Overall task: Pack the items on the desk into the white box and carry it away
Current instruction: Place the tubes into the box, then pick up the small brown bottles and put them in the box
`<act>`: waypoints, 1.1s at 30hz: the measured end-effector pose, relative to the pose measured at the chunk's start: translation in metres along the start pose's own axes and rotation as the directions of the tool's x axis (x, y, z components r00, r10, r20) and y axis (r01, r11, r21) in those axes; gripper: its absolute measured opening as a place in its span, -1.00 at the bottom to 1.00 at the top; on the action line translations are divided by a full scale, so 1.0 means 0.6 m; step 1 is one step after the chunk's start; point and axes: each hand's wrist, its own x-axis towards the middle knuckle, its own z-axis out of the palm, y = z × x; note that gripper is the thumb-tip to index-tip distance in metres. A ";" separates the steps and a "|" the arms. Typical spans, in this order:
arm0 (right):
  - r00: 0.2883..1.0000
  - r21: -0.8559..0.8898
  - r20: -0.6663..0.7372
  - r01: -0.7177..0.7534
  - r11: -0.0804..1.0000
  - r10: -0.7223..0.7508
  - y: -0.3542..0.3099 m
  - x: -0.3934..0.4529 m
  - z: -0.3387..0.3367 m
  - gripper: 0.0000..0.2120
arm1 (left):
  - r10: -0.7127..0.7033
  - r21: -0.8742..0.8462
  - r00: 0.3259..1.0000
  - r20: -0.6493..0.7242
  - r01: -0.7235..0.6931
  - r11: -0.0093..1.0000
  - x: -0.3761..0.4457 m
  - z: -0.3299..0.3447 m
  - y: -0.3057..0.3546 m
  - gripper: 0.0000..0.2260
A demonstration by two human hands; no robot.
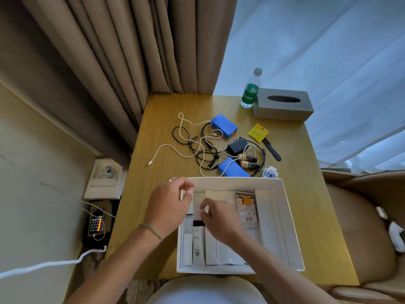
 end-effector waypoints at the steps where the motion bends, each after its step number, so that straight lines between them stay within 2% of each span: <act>1: 0.999 0.016 -0.043 0.016 1.000 -0.016 -0.002 0.000 -0.020 -0.82 | 0.016 0.007 1.000 0.004 -0.016 1.000 0.010 0.005 0.008 -0.87; 5: 0.974 0.082 -0.226 0.051 0.995 -0.031 -0.004 0.006 -0.104 -0.87 | 0.079 0.027 0.997 0.023 -0.080 0.996 0.053 0.025 0.046 -0.87; 12: 0.927 0.234 -0.355 -0.036 0.971 0.120 0.065 0.053 -0.217 -0.91 | 0.101 0.077 0.989 0.111 -0.110 0.991 0.136 0.084 0.107 -0.85; 15: 0.933 0.203 -0.318 -0.107 0.973 0.169 0.115 0.088 -0.242 -0.89 | 0.090 0.117 0.981 0.171 -0.110 0.987 0.163 0.111 0.119 -0.83; 22: 0.977 -0.091 -0.117 -0.192 0.977 0.181 0.224 0.180 -0.247 -0.84 | 0.016 0.140 0.963 0.268 -0.056 0.989 0.199 0.157 0.133 -0.82; 25: 0.989 -0.195 -0.026 -0.145 0.970 0.143 0.248 0.211 -0.237 -0.85 | -0.022 0.145 0.952 0.304 -0.024 0.989 0.213 0.164 0.135 -0.84; 30: 0.995 -0.348 0.098 0.012 0.937 0.024 0.259 0.246 -0.211 -0.91 | -0.114 0.158 0.941 0.320 0.065 0.985 0.237 0.166 0.133 -0.85; 33: 0.989 -0.431 0.145 0.078 0.899 -0.016 0.262 0.253 -0.196 -0.89 | -0.123 0.185 0.943 0.310 0.067 0.980 0.249 0.171 0.133 -0.86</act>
